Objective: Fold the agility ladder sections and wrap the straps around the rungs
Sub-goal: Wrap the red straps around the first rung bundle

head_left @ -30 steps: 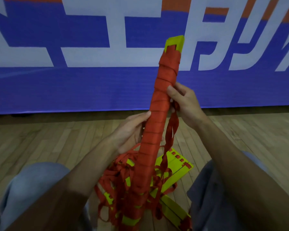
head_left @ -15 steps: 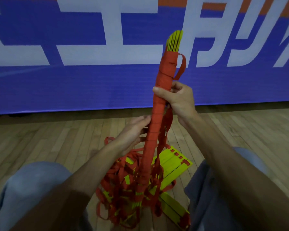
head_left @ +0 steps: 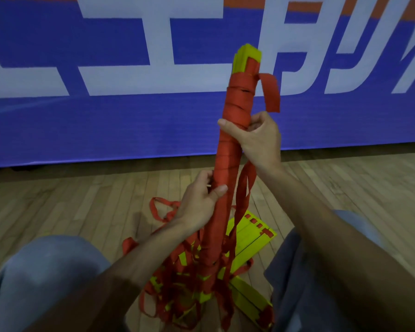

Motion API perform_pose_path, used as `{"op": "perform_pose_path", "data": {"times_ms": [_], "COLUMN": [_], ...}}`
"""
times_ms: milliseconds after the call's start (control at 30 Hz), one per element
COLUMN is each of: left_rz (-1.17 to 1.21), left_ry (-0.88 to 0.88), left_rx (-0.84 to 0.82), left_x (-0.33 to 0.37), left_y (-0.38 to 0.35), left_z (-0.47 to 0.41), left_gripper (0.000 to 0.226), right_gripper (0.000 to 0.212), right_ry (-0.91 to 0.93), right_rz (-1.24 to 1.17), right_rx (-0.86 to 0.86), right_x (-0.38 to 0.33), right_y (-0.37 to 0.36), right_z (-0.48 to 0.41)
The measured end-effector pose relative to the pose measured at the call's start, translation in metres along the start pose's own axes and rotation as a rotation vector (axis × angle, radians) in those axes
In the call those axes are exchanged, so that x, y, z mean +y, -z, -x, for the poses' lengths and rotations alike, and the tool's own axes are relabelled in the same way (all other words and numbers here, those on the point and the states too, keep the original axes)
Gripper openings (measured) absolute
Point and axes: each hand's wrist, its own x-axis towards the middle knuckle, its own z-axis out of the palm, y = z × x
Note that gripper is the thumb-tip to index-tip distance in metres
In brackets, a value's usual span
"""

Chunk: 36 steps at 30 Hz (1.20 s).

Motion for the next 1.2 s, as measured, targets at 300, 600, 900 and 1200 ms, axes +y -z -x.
{"op": "perform_pose_path", "data": {"times_ms": [300, 600, 900, 1200], "left_rz": [0.359, 0.439, 0.564, 0.360], "left_ry": [0.099, 0.075, 0.142, 0.232], "left_rx": [-0.066, -0.242, -0.479, -0.157], "left_x": [0.019, 0.024, 0.026, 0.020], "left_y": [0.030, 0.046, 0.043, 0.019], "left_z": [-0.006, -0.007, -0.005, -0.008], "left_gripper": [0.021, 0.026, 0.025, 0.037], "right_gripper": [0.042, 0.027, 0.029, 0.045], "right_ry": [0.215, 0.292, 0.024, -0.020], "right_rz": [-0.047, 0.002, -0.359, -0.241], "right_rx": [-0.147, -0.252, -0.380, -0.105], "right_x": [-0.002, 0.001, -0.011, -0.002], "right_y": [0.008, 0.017, 0.010, 0.000], "right_z": [0.001, -0.011, 0.001, 0.000]}}
